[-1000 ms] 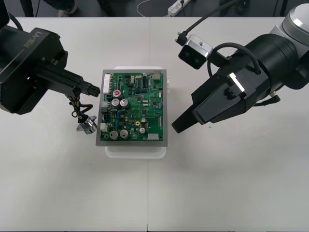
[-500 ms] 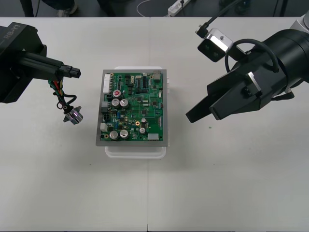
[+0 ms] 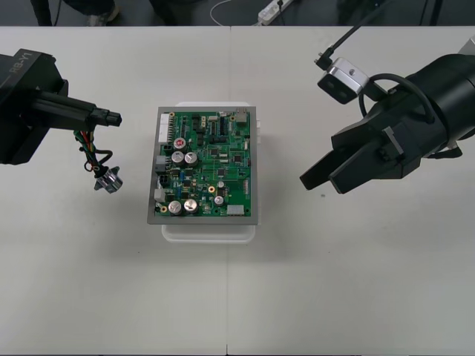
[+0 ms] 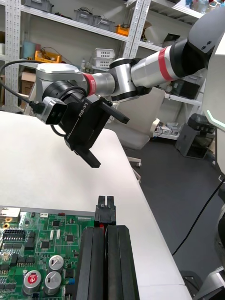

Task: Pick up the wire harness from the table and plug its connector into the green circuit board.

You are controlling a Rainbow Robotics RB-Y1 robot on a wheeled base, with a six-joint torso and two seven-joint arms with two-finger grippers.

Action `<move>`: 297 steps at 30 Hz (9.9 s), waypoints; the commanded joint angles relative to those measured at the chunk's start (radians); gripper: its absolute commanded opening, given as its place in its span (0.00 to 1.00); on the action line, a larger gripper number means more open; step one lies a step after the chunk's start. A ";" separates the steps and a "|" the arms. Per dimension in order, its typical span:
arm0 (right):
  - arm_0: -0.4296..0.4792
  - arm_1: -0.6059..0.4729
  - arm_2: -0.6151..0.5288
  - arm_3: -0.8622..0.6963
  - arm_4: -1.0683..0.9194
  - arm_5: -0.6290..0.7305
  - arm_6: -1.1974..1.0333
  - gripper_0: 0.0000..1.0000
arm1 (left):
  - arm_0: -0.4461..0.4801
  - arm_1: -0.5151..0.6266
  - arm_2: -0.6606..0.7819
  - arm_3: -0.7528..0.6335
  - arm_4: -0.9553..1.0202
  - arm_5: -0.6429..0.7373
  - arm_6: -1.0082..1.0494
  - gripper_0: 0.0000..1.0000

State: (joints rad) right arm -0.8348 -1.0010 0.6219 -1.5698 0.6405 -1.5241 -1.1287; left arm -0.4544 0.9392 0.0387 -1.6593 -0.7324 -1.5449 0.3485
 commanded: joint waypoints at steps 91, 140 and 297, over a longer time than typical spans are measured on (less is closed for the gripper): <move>0.092 0.291 -0.547 -0.647 1.009 -0.047 0.086 1.00 | 0.010 0.010 -0.281 0.424 -0.012 -0.026 -0.730 0.00; 0.091 0.211 -0.458 -0.780 1.033 -0.047 0.001 1.00 | -0.021 -0.068 -0.283 0.481 0.041 -0.026 -0.747 0.00; 0.089 0.223 -0.557 -0.707 0.946 -0.047 0.050 1.00 | -0.073 -0.145 -0.324 0.461 0.014 -0.026 -0.703 0.00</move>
State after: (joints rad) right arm -0.7434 -0.7722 0.1020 -2.2757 1.5967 -1.5672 -1.1287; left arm -0.4793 0.8142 -0.2741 -1.1657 -0.7391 -1.5450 -0.3760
